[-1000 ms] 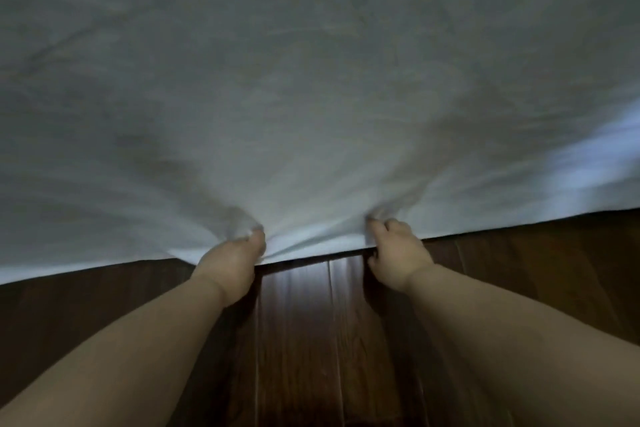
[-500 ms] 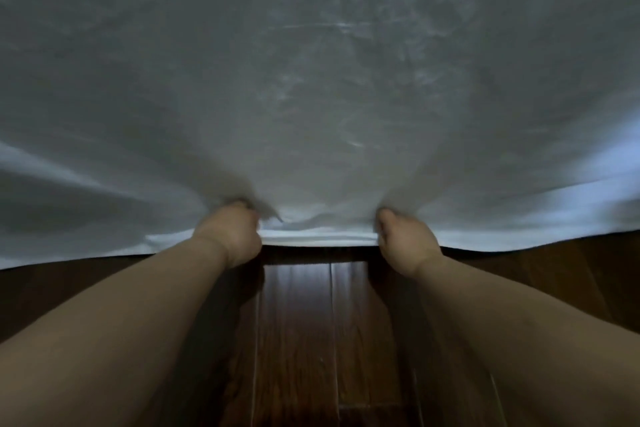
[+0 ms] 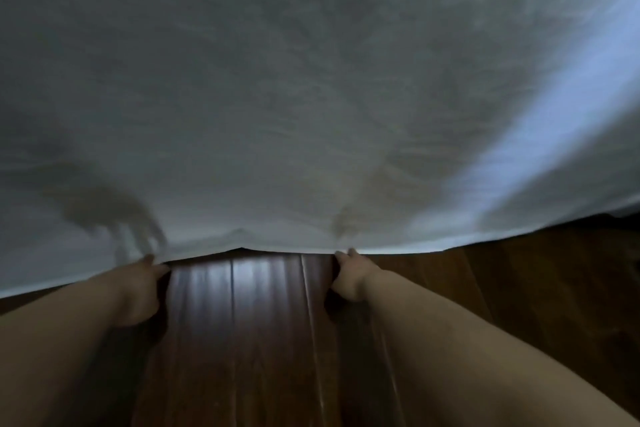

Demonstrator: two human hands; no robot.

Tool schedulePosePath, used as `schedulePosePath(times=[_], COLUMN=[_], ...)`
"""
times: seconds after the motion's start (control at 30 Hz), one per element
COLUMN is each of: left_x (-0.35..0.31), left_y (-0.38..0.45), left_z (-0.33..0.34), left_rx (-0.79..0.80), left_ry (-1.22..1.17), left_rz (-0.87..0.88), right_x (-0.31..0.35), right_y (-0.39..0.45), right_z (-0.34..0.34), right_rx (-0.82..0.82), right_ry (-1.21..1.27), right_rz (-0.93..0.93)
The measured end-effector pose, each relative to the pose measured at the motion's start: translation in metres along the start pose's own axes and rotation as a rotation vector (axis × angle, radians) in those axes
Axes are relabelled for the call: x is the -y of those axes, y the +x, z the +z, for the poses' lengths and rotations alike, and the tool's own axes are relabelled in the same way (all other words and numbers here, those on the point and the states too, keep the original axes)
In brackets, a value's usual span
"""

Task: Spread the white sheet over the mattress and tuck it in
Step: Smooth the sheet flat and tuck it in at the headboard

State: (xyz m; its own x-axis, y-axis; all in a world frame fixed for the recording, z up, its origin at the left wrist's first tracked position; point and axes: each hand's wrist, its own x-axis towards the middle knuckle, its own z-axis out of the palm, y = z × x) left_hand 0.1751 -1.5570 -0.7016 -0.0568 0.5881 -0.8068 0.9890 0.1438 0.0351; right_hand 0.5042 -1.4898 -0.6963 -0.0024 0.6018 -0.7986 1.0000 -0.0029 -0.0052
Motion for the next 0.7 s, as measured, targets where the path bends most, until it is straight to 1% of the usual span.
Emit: schedulePosePath(times=[0.07, 0.13, 0.2, 0.23, 0.33, 0.4, 0.43, 0.47, 0.5, 0.53, 0.6, 0.67, 0.7], left_x=[-0.003, 0.001, 0.01, 0.018, 0.049, 0.083, 0.091, 0.114, 0.124, 0.151, 0.185, 0.229, 0.243], left_y=[-0.003, -0.011, -0.02, -0.024, -0.051, -0.081, -0.089, -0.11, -0.119, -0.139, -0.165, -0.198, -0.206], left_z=[0.0, -0.004, -0.005, -0.005, -0.006, -0.008, -0.01, -0.011, -0.012, -0.013, -0.016, -0.023, -0.026], left_rx=[-0.021, -0.108, -0.128, -0.122, -0.133, -0.143, -0.138, -0.138, -0.126, -0.116, -0.106, -0.119, -0.131], left_ry=[-0.011, 0.004, -0.001, -0.02, -0.115, -0.175, -0.187, -0.212, -0.205, -0.218, -0.222, -0.243, -0.265], left_rz=[0.004, -0.032, -0.091, -0.112, -0.174, -0.234, -0.237, -0.281, -0.286, -0.332, -0.37, -0.42, -0.424], right_x=[-0.006, 0.002, 0.027, 0.047, 0.129, 0.198, 0.221, 0.258, 0.278, 0.313, 0.356, 0.404, 0.417], right_y=[0.002, 0.003, -0.005, -0.01, -0.033, -0.057, -0.067, -0.083, -0.095, -0.115, -0.145, -0.179, -0.189], right_z=[-0.003, -0.006, -0.008, -0.008, -0.003, 0.0, 0.002, 0.0, -0.001, -0.004, -0.01, -0.017, -0.019], right_rx=[0.046, -0.027, -0.105, -0.137, -0.16, -0.113, -0.082, -0.054, -0.035, -0.025, -0.022, -0.018, -0.012], right_ry=[-0.022, -0.079, -0.113, -0.121, -0.146, -0.182, -0.2, -0.243, -0.259, -0.295, -0.313, -0.337, -0.35], right_rz=[0.047, 0.118, 0.17, 0.129, -0.201, -0.402, -0.46, -0.534, -0.568, -0.629, -0.701, -0.752, -0.763])
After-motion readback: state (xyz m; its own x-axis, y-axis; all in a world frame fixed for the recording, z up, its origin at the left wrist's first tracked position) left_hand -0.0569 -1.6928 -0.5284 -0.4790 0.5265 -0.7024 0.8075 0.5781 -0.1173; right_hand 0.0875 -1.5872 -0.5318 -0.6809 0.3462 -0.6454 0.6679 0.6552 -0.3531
